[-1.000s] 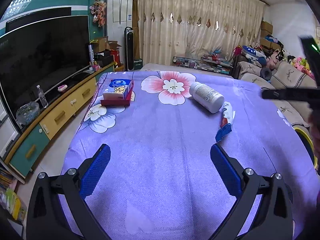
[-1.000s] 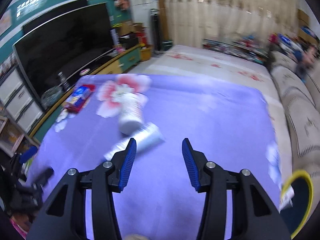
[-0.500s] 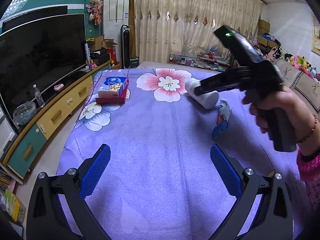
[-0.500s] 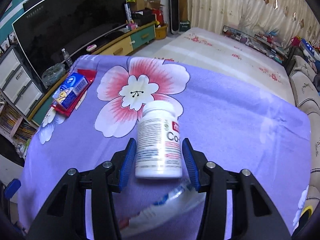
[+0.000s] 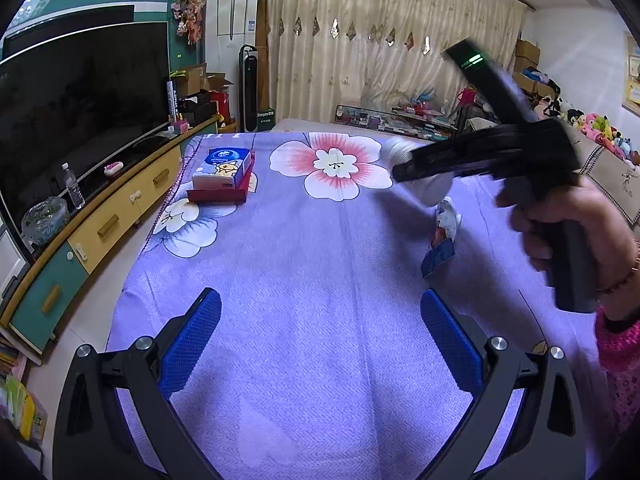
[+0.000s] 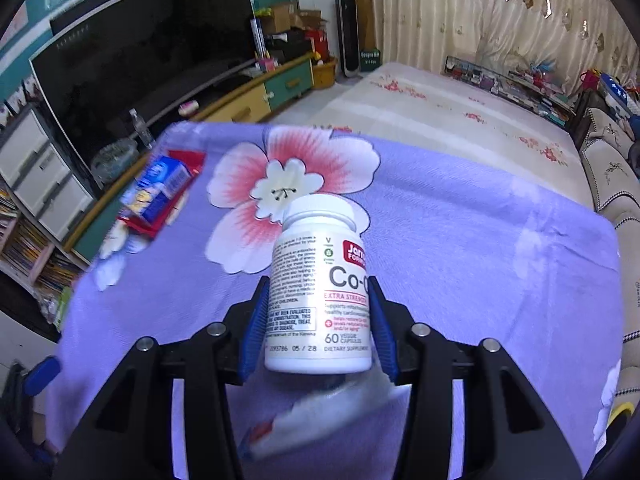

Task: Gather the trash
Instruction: 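Carry the supplement bottle over the yellow bin and open the right gripper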

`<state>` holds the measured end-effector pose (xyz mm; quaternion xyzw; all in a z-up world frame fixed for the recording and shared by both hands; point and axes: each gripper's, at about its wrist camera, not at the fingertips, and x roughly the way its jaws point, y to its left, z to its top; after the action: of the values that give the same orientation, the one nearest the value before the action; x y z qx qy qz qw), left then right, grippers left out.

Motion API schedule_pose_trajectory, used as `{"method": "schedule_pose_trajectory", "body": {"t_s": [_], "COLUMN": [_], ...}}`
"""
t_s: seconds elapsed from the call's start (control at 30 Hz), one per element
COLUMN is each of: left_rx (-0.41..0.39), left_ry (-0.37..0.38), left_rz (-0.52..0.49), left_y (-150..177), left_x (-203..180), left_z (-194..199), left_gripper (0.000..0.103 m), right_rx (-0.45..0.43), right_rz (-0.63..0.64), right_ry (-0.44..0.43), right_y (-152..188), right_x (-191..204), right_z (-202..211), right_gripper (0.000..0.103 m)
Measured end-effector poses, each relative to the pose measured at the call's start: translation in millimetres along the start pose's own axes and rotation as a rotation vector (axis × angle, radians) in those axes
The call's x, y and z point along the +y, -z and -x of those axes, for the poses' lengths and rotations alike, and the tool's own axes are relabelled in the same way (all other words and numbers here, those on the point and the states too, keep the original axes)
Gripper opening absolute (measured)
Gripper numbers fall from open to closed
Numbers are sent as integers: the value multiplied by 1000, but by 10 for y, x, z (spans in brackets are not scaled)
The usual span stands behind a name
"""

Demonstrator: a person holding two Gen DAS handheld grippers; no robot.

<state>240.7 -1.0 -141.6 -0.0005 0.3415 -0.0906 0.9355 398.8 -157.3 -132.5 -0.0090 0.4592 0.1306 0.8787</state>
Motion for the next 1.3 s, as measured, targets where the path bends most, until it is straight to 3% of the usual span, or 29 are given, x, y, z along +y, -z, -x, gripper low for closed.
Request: {"method": "schedule_pose_trajectory", "body": {"t_s": [0.2,0.37,0.63,0.93,1.03,1.2,1.3], "left_rx": [3,8,13,17,21,21,22], "left_ry": [8,10,22,35,37,43,47], "left_rz": [-10,-21,-40,-54,-68,-89,-90], "left_y": [11,16,36,42,49,58,59], "left_x": [-27,-57,-106,-140,-176,-219,-223], "left_z": [-7,-19,-28,-50,-64,-70,-69], "left_gripper": [98,98,98,98,98,98,98], "right_rx": [-97,-183,-221,-156,-133,-111,-132], "right_rz": [-34,-121,-331,-582,-637,-689,-716], "right_ry": [-2,51,236,408,428,442,450], "right_y": [337,862,1763,2611,2810,2965,2987], "right_x": [-213,-679,-1688,-2756,-3004,-3186,-3232], "right_z": [725,1360,1995,2114,2092,2003,2029], "right_gripper": [45,45,45,45,45,46,57]}}
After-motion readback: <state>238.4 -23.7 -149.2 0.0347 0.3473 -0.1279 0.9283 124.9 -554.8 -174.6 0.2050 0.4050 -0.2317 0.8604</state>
